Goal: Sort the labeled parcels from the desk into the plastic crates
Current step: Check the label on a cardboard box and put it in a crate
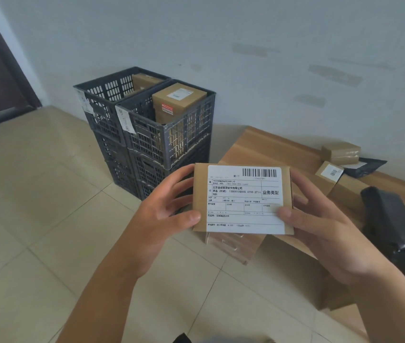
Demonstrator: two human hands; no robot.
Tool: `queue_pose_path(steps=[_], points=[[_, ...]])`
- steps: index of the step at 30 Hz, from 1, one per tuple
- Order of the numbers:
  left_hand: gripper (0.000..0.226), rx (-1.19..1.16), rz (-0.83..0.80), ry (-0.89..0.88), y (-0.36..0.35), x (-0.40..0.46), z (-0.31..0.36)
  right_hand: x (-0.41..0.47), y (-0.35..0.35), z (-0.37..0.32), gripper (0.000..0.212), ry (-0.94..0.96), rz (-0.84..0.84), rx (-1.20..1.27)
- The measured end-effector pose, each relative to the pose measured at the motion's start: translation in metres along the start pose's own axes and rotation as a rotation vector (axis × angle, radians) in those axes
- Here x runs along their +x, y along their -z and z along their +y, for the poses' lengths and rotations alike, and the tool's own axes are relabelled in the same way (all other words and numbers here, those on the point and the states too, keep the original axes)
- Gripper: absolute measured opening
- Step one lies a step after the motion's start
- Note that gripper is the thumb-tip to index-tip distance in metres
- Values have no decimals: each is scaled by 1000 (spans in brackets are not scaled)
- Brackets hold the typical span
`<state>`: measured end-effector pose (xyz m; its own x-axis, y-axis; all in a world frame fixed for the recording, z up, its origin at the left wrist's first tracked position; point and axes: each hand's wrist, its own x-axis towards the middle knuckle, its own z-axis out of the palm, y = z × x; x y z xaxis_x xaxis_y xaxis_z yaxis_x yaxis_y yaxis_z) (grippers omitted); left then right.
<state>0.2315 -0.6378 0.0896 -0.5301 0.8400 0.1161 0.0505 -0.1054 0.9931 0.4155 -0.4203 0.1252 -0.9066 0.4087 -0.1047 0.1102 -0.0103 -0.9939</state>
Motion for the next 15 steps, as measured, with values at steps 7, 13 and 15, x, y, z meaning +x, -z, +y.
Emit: queue_pose_path(steps=[7, 13, 15], points=[[71, -31, -6, -26, 5, -11, 0, -5, -10, -2, 69, 10, -17, -4], [69, -33, -5, -14, 8, -18, -2, -9, -15, 0, 71, 6, -11, 5], [70, -32, -4, -11, 9, -21, -3, -10, -17, 2, 72, 2, -10, 16]])
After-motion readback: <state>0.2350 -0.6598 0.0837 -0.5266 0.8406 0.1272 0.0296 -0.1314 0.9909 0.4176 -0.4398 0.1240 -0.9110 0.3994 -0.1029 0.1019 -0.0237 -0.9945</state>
